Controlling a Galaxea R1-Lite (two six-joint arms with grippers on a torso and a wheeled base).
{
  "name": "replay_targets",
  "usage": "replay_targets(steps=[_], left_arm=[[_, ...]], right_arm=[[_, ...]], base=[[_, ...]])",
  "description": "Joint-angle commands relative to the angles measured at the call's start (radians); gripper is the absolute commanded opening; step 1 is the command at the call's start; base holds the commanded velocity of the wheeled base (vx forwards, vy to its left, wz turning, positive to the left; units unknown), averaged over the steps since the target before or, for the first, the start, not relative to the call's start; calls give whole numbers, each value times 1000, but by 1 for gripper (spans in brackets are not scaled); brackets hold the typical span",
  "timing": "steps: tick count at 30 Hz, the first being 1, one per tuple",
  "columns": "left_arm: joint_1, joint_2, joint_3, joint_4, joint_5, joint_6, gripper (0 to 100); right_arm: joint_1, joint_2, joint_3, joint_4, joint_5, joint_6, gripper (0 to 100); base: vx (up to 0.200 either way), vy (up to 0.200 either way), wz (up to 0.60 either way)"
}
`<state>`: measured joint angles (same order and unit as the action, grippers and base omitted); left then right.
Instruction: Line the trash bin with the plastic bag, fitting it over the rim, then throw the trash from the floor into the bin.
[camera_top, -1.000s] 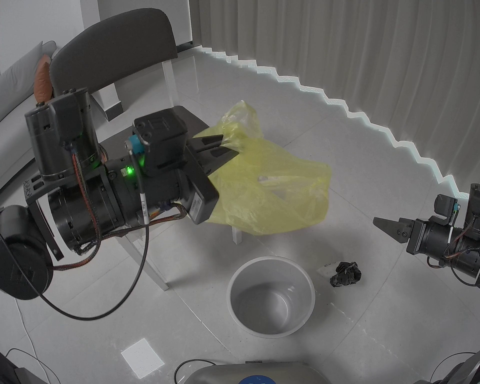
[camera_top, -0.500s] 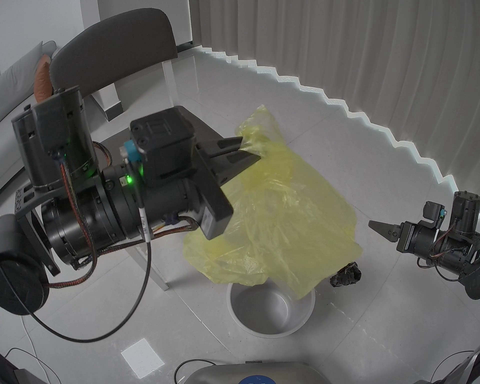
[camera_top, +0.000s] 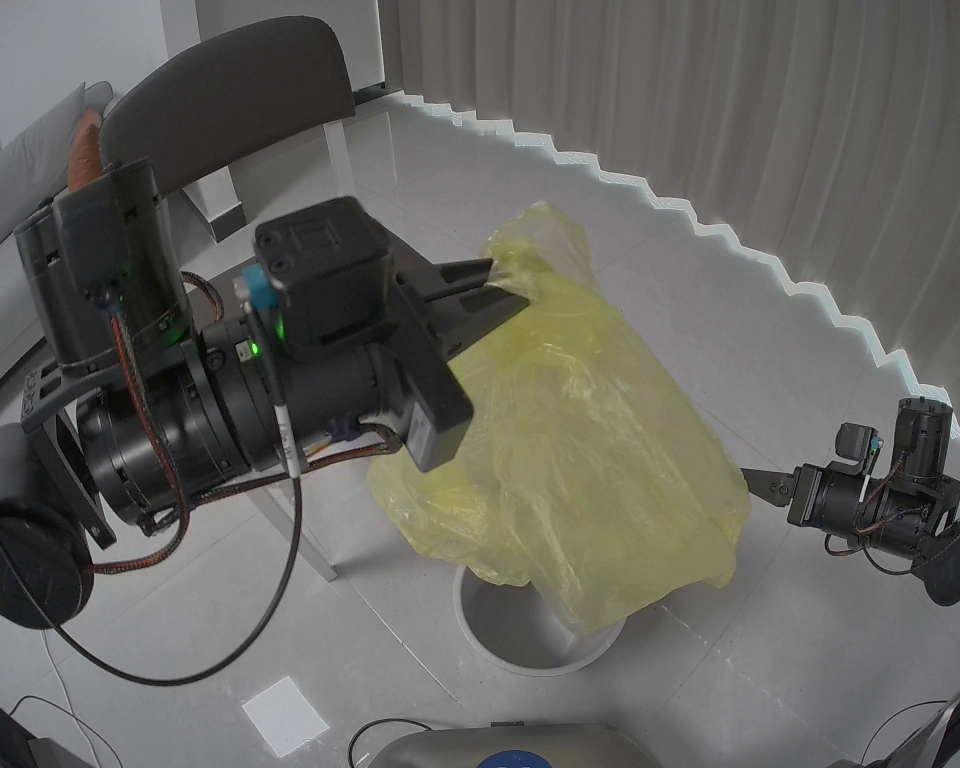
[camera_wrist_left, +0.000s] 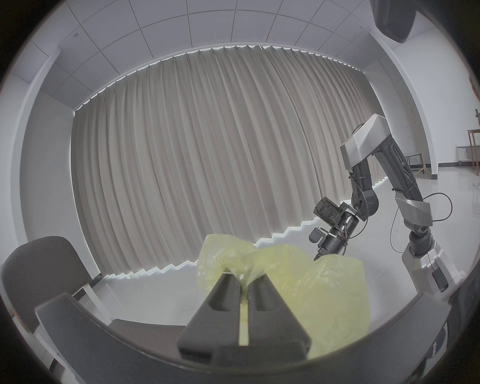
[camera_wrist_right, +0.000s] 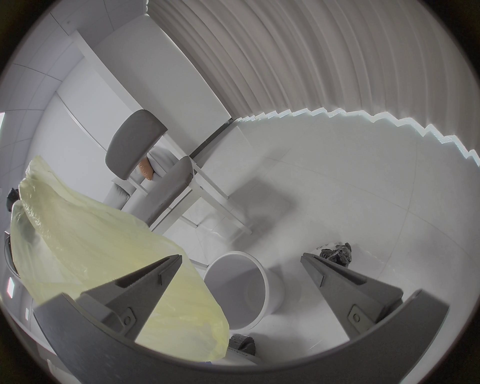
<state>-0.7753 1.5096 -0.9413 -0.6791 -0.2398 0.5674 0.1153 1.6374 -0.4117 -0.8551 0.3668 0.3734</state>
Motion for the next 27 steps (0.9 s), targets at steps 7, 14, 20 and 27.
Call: replay_targets(steps=[7, 14, 20, 27], left_arm=[[48, 1, -1, 1, 4, 3, 0], [108, 3, -1, 6, 7, 9, 0], [114, 9, -13, 4, 7, 8, 0], [113, 11, -40, 7, 8, 6, 0]], right_arm=[[-13, -57, 8, 4, 1, -5, 100], [-29, -85, 4, 4, 1, -7, 100], [-14, -85, 19, 4, 1, -8, 100], [64, -59, 40, -4, -2, -7, 100]], base=[[0, 0, 0], [0, 0, 0], [0, 0, 0], [0, 0, 0]])
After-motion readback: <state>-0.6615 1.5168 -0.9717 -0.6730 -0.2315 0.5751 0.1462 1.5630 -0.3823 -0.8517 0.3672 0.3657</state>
